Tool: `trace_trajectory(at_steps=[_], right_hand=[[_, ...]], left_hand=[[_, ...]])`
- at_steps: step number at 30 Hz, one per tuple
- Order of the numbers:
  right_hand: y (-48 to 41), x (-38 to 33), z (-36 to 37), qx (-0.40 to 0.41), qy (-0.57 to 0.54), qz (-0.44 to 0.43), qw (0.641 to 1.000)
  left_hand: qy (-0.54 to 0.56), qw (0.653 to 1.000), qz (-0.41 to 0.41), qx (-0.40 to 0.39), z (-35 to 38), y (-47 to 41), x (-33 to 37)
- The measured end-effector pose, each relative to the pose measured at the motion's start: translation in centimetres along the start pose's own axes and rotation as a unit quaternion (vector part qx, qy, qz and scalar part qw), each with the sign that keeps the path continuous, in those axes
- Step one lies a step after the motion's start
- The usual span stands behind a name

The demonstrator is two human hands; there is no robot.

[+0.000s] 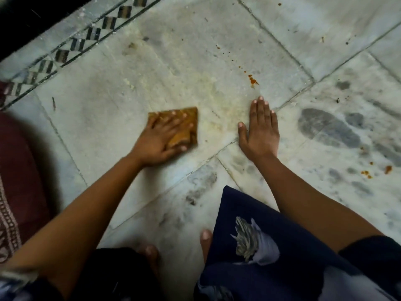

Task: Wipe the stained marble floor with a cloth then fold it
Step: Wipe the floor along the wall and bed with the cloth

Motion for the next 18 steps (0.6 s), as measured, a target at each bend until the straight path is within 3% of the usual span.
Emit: trace_trajectory(at_steps=[3, 5, 7, 10, 12, 13, 18], right_hand=[[-0.1, 0.1, -0.1, 0.0, -0.002, 0.005, 1.0], [-0.1, 0.1, -0.2, -0.004, -0.006, 0.001, 1.0], [0.0, 0.1, -0.4, -0.005, -0.009, 0.0, 1.0], [-0.1, 0.1, -0.4, -0.012, -0.018, -0.001, 1.0], [-0.1, 0.3, -0.4, -0.015, -0.022, 0.0, 1.0], [-0.2, 0.2, -0.3, -0.012, -0.026, -0.001, 1.0], [-1.3, 0.1, -0.7, 0.008, -0.04, 0.024, 0.999]], left_hand=[[0.039, 0.988, -0.146, 0.013, -1.1, -4.4, -3.1], [0.035, 0.981, -0.192, 0.006, -1.1, -7.9, -2.0], [0.004, 0.989, -0.147, -0.031, -0.6, -9.7, 0.7], [-0.039, 0.995, 0.012, -0.087, 0.1, -7.3, 3.3], [-0.066, 0.987, 0.088, -0.114, -0.2, -5.0, 2.0], [-0.079, 0.985, 0.085, -0.126, -0.7, -4.4, 0.4], [0.005, 0.98, -0.155, -0.125, -4.3, -7.5, -6.1]])
Point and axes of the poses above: each hand's wrist, its own y-axis away from the middle knuckle, its own z-axis out of the palm, x = y × z, the point moved 7 cm from there along -y, towards the middle knuckle, and after that the axes turned 2 degrees about y, right-handed, at the moved point
